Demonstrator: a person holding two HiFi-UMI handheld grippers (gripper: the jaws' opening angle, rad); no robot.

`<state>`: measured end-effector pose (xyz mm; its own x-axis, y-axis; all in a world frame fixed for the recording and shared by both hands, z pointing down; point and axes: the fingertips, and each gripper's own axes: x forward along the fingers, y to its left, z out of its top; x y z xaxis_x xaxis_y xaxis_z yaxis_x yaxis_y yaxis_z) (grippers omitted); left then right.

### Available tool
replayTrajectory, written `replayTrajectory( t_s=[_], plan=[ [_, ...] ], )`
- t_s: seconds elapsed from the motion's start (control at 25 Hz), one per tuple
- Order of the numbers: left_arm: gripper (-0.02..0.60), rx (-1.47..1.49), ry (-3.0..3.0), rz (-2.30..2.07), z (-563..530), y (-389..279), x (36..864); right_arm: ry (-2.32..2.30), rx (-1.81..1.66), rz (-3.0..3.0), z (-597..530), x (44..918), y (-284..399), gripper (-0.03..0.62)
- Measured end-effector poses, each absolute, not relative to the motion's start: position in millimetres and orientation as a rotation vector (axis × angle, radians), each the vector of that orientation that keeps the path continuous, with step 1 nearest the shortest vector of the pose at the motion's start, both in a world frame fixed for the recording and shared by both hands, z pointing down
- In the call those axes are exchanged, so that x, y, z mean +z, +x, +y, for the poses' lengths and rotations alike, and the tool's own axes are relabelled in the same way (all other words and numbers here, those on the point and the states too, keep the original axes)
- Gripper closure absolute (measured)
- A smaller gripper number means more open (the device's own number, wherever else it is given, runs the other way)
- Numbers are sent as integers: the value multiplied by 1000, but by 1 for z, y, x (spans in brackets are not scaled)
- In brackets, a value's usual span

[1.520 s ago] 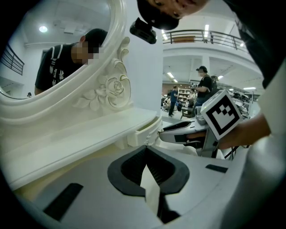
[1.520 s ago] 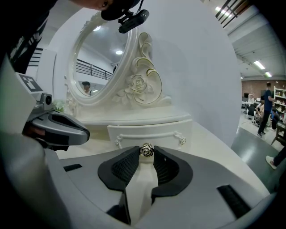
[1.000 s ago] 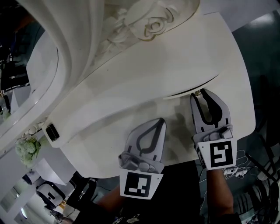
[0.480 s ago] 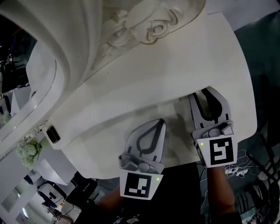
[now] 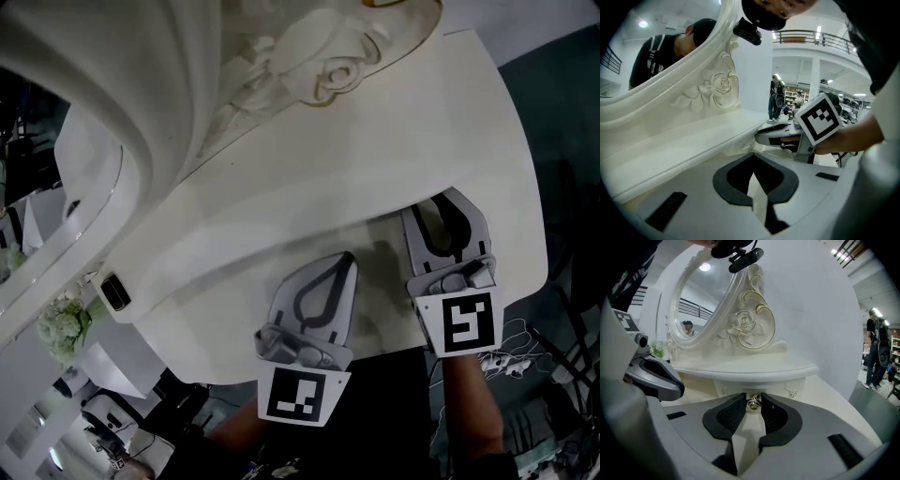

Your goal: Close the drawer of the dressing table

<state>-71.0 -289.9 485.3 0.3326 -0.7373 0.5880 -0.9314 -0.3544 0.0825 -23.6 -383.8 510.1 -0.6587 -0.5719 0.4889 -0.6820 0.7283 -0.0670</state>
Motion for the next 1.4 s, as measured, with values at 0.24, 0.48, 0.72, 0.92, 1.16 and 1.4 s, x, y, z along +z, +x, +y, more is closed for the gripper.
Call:
replayTrajectory(
  t_s=[0.24,0.48,0.72,0.92,1.16,1.4],
  plan=[
    [580,659,2203,-1467,-288,-66,484,943,331,-2480,-379,512,-18,484],
    [580,671,2213,-1480,-279,-59,483,995,326,-2470,-369,512,1,491],
    [580,665,2197,-1518,-262,-52,477,1056,189,-2502,-355,489,20,594],
    [580,648,2196,-1557,-248,-40,469,1027,183,-2572,-334,463,27,595],
    [580,606,2203,-1658,-238,-37,449,980,110,-2622,-304,435,33,595],
    [580,580,2218,-1721,-233,-32,427,993,82,-2648,-289,416,40,595]
  ],
)
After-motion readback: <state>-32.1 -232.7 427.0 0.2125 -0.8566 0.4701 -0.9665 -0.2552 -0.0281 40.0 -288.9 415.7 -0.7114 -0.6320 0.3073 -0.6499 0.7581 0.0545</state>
